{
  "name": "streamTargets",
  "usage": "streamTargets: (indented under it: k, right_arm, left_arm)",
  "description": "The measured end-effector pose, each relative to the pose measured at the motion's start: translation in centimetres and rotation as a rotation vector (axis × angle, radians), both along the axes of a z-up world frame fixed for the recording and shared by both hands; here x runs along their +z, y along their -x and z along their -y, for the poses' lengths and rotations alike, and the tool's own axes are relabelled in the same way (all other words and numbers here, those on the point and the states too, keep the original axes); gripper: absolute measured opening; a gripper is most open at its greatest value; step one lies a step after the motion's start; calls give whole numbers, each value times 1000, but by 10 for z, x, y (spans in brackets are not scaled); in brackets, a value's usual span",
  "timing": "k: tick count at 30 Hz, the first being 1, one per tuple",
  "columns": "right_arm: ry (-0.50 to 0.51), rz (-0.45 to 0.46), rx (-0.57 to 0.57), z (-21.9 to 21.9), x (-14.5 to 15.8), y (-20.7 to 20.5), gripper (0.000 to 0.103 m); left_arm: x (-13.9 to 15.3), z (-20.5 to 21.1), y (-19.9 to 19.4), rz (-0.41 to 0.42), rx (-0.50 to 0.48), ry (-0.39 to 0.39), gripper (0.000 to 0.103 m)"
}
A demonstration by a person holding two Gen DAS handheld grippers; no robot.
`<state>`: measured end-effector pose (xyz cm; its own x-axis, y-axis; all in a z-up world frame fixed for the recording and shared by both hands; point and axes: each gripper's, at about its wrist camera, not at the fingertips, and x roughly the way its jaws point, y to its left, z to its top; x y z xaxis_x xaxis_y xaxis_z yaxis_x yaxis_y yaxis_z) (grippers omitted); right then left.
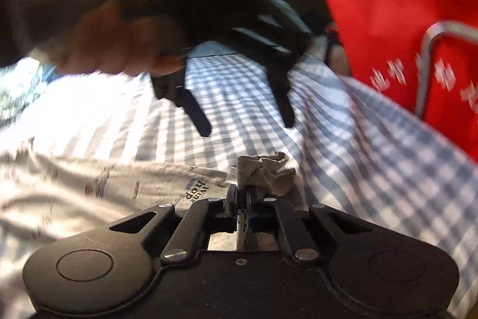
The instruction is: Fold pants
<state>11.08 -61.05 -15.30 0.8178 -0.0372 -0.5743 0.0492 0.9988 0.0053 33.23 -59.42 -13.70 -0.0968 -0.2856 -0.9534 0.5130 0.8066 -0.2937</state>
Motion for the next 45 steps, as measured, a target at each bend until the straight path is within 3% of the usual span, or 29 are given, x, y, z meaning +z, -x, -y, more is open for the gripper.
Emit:
streamTargets:
  k: [4, 9, 12, 14, 16, 17, 18, 21, 24, 27, 33, 38, 45]
  right_arm:
    - [94, 1, 72, -11, 1, -1, 5]
    - [80, -16, 75, -8, -2, -4, 5]
    - [68, -28, 76, -7, -5, -4, 4]
    - [63, -32, 72, -6, -7, -4, 4]
    - [48, -37, 62, -2, -9, -4, 4]
    - [37, -42, 53, 0, -9, -4, 4]
    - [25, -47, 41, 2, -10, -4, 6]
    - [-40, -66, -2, 10, -12, -5, 24]
    - [-109, -81, -18, 18, -16, -10, 28]
    - [-131, -68, -54, 23, -17, -15, 27]
    - [-50, -20, -6, 12, -6, -12, 8]
    - [24, 2, 75, -10, 10, -12, 7]
    - [88, 26, 219, -51, 31, -19, 6]
  left_arm:
    - [-9, 11, 10, -11, -41, -52, 94]
    - [-30, 29, 15, -6, -85, -140, 89]
    - [-38, 35, 16, -17, -78, -170, 70]
    - [-39, 34, 16, -28, -53, -178, 28]
    - [-41, 29, 15, -61, -15, -159, 9]
    - [-40, 26, 15, -61, -3, -151, 4]
    - [-38, 25, 16, -58, 2, -143, 4]
    - [-34, 16, 17, -82, 27, -95, 3]
    - [-30, 10, 19, -94, 43, -62, 3]
    - [-23, -7, 21, -96, 64, -47, 3]
    - [-5, -36, 16, -112, 143, 40, 3]
    - [14, -79, 13, -117, 226, 126, 3]
    - [32, -176, 19, -106, 383, 251, 3]
